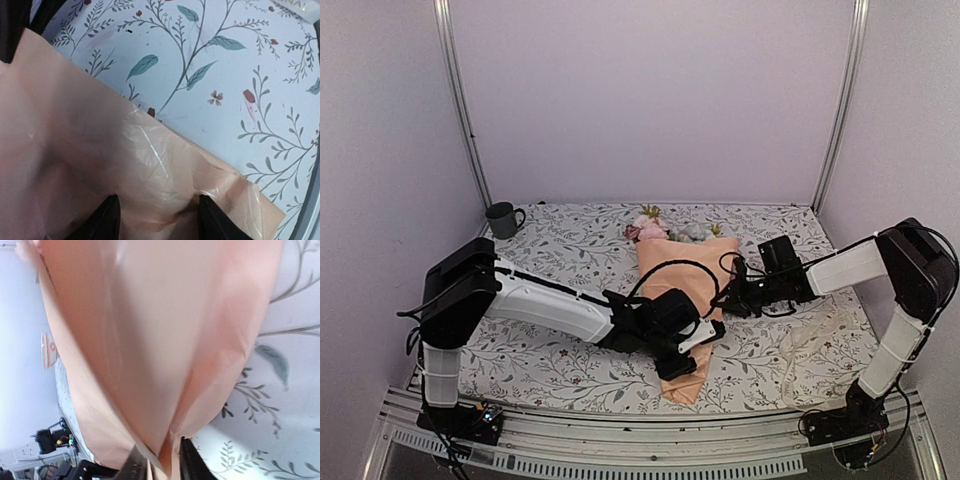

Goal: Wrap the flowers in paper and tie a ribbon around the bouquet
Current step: Press the fold line of the folded wrapping paper, then pick up the ribbon from the corner of the board.

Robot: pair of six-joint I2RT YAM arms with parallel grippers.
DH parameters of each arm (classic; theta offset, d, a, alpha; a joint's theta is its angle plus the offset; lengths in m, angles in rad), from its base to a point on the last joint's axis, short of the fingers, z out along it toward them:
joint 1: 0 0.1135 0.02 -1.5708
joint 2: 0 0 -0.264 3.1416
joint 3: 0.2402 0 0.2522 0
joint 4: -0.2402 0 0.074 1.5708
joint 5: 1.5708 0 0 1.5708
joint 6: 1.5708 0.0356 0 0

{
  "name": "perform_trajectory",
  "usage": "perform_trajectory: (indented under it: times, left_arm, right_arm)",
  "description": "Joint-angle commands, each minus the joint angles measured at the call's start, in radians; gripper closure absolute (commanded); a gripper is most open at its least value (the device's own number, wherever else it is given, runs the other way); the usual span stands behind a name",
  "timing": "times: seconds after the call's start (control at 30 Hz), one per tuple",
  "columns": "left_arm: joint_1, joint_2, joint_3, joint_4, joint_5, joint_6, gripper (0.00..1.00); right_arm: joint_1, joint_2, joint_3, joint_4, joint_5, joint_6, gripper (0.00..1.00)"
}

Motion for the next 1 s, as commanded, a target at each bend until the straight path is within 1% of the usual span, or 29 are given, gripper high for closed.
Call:
perform_trajectory:
  times: [0.0,0.07,0.13,0.2,0.27,0.37,0.57,0.73,0.77,0.83,0.87,0.9,0.97]
  left_arm:
    - [-0.012,0.037,-0.002,-0.095,0.022,0.010,0.47]
    - [-0.011,0.040,0.000,-0.095,0.026,0.010,0.47]
    - [-0.011,0.042,0.000,-0.096,0.027,0.011,0.47]
    - [-0.012,0.045,0.001,-0.096,0.029,0.015,0.47]
    - [-0.011,0.046,0.001,-0.096,0.031,0.015,0.47]
    - [-0.012,0.048,0.000,-0.093,0.032,0.015,0.46]
    - [-0.012,0.048,0.000,-0.093,0.036,0.022,0.46]
    - [-0.012,0.048,-0.002,-0.091,0.036,0.022,0.46]
    - [-0.012,0.048,-0.002,-0.091,0.037,0.020,0.46]
    - [-0.010,0.048,-0.002,-0.090,0.037,0.021,0.46]
    - [-0.011,0.047,-0.003,-0.090,0.037,0.021,0.45]
    - [-0.011,0.048,-0.004,-0.089,0.037,0.021,0.45]
    - [-0.012,0.048,-0.005,-0.087,0.038,0.021,0.46]
  right_arm:
    - [0.000,-0.121,0.086,-0.316,0.218,-0.136,0.64]
    - [-0.004,-0.185,0.114,-0.439,0.320,-0.165,0.54]
    - [-0.012,-0.243,0.137,-0.570,0.427,-0.177,0.50]
    - [-0.019,-0.308,0.145,-0.691,0.532,-0.171,0.47]
    - [-0.021,-0.353,0.145,-0.799,0.599,-0.157,0.46]
    - [-0.021,-0.403,0.113,-0.898,0.619,-0.117,0.48]
    - [-0.012,-0.426,-0.004,-0.936,0.597,-0.041,0.47]
    - [0.024,-0.413,-0.031,-0.946,0.616,0.002,0.46]
    - [0.029,-0.409,-0.033,-0.947,0.618,0.010,0.44]
    - [0.037,-0.396,-0.040,-0.941,0.616,0.015,0.37]
    - [0.039,-0.390,-0.045,-0.932,0.615,0.018,0.36]
    - [0.041,-0.386,-0.053,-0.914,0.606,0.017,0.36]
    - [0.041,-0.376,-0.073,-0.856,0.578,0.003,0.42]
